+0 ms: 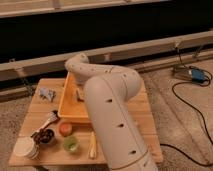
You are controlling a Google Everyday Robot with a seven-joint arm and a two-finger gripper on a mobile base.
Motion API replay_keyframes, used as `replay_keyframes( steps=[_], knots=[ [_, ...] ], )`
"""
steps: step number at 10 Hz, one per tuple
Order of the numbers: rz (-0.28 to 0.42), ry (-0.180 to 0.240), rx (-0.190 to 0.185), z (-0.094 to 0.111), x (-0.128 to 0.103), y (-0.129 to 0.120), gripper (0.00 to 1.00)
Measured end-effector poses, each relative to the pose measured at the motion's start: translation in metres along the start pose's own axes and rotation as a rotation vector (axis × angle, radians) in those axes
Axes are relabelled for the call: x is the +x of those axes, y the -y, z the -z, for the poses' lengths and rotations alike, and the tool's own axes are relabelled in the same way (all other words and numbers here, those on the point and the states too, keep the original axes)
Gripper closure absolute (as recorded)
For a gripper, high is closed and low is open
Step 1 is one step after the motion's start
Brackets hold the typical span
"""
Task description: Wipe tray with sponge
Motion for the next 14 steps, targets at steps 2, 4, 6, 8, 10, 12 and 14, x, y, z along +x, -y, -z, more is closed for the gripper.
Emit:
replay_keyframes(
  steps=[2, 4, 6, 8, 10, 12, 14],
  knots=[
    [0.053, 0.007, -0.003, -0.001, -0.015, -0.018, 1.0],
    [0.099, 0.005, -0.011, 0.0, -0.019, -0.043, 1.0],
    [0.129, 0.002, -0.034, 0.0, -0.013, -0.071, 1.0],
    [0.131, -0.015, -0.06, -0.002, 0.016, -0.09, 1.0],
    [0.103, -0.033, -0.072, -0.003, 0.043, -0.097, 1.0],
    [0.052, -0.056, -0.078, -0.007, 0.069, -0.092, 1.0],
    [0.0, -0.074, -0.081, -0.012, 0.085, -0.079, 1.0]
  ],
)
